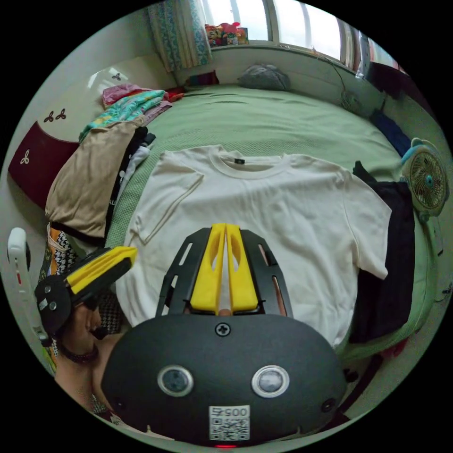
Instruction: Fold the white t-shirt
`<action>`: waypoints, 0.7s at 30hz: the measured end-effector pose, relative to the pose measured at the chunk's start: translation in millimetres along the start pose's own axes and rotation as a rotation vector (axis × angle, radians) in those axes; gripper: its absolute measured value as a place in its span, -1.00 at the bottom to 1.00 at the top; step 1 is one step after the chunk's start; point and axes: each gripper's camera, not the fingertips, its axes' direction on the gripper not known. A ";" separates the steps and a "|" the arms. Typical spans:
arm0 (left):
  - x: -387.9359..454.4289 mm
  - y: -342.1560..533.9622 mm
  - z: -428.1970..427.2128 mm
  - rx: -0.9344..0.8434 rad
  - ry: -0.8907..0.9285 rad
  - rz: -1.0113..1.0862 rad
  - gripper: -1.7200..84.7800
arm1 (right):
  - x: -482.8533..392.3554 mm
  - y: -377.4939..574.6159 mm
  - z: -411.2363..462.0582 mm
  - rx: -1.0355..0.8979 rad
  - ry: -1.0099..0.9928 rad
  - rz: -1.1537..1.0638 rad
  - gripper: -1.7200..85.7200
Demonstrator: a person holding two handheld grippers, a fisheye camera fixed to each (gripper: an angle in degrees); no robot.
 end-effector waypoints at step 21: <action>58.3 9.2 14.1 -0.031 0.034 0.009 -0.96 | 16.7 -12.2 -22.9 0.011 -0.036 -0.036 -0.98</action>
